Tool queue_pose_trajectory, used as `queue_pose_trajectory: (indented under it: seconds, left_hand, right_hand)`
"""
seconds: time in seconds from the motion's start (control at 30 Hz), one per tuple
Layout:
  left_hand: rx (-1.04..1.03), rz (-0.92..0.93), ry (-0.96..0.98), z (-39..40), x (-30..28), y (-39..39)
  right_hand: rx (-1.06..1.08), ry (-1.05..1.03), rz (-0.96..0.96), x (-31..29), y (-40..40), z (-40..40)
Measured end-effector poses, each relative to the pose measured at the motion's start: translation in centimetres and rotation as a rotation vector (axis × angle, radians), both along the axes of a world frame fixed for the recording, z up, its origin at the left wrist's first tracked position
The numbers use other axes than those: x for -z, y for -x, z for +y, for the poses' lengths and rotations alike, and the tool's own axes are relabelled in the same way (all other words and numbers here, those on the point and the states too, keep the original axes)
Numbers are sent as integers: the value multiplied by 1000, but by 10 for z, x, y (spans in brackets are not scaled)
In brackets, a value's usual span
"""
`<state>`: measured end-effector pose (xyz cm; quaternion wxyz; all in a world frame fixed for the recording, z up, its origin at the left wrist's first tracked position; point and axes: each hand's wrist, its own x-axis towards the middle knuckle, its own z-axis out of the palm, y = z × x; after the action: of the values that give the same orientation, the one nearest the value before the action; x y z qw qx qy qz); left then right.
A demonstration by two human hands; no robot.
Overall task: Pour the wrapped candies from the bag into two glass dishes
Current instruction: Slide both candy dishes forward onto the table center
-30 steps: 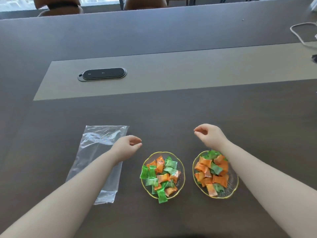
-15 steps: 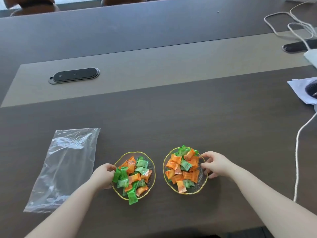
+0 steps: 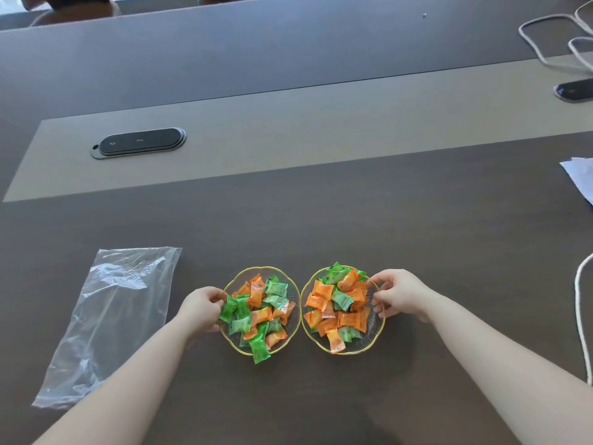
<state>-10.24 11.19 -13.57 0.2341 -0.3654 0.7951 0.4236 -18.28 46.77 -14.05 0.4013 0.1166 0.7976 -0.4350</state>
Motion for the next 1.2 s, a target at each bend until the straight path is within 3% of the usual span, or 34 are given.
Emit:
queue_pose_trajectory:
  seconds: [0.43, 0.83, 1.2]
  left_hand:
    - [-51, 133, -10, 31, -16, 148]
    - [-370, 295, -307, 77, -7, 307]
    - [-569, 335, -454, 108, 21, 392]
  right_hand:
    - [301, 143, 46, -18, 122, 38]
    - [836, 269, 165, -12, 272, 73]
    - [1073, 298, 197, 20, 347, 52]
